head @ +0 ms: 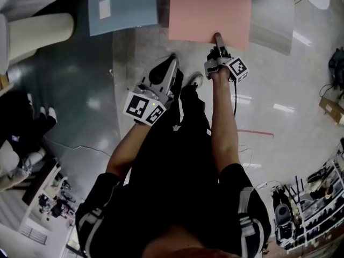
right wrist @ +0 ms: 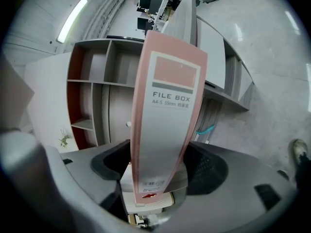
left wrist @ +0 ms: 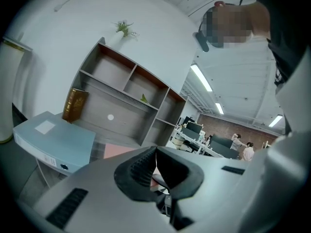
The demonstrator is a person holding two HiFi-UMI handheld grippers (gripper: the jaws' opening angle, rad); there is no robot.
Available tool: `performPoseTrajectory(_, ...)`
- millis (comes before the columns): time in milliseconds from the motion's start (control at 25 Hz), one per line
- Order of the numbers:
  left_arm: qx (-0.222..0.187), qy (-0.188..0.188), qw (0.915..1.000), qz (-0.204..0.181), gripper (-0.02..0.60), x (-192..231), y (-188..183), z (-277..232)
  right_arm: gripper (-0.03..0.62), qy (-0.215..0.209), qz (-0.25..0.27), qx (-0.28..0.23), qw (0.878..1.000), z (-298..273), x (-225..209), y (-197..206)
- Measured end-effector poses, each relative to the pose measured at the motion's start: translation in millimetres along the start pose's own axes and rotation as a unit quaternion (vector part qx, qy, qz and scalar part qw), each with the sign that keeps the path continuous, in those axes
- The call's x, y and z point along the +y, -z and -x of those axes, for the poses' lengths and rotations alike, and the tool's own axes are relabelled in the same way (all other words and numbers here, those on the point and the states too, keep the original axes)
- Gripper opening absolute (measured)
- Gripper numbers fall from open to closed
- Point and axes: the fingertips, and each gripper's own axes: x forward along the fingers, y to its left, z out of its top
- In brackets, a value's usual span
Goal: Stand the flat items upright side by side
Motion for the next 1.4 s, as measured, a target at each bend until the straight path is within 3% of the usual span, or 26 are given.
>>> performPoseTrajectory(400,-0.015,-0.010,0.9998,-0.002,0.023,-3,-22,7,0.324,0.015,0.018,-0.016,1.000,24,30,-10)
performPoseTrajectory(640,-0.033,-0.002,0.9994,-0.014,0.023,-9,-45,13,0.310,0.014,0.134,-0.034,0.990,40,83,-29)
performPoseTrajectory(920,-0.054,0.010,0.9983,-0.018,0.023,-19,-78,18,0.302,0.015,0.274,-0.057,0.960,52,161,-41)
performPoseTrajectory(1080,-0.068,0.019,0.9970,-0.033,0.023,-20,-99,16,0.299,0.011,0.362,-0.066,0.930,50,205,-42)
performPoseTrajectory(1200,-0.077,0.023,0.9959,-0.041,0.023,-20,-115,14,0.298,0.010,0.439,-0.069,0.896,45,235,-36)
performPoseTrajectory(1280,-0.083,0.025,0.9951,-0.046,0.023,-22,-124,13,0.298,0.020,0.497,-0.083,0.864,44,252,-35)
performPoseTrajectory(1400,-0.091,0.029,0.9942,-0.050,0.023,-23,-138,11,0.296,0.053,0.595,-0.112,0.794,39,275,-34)
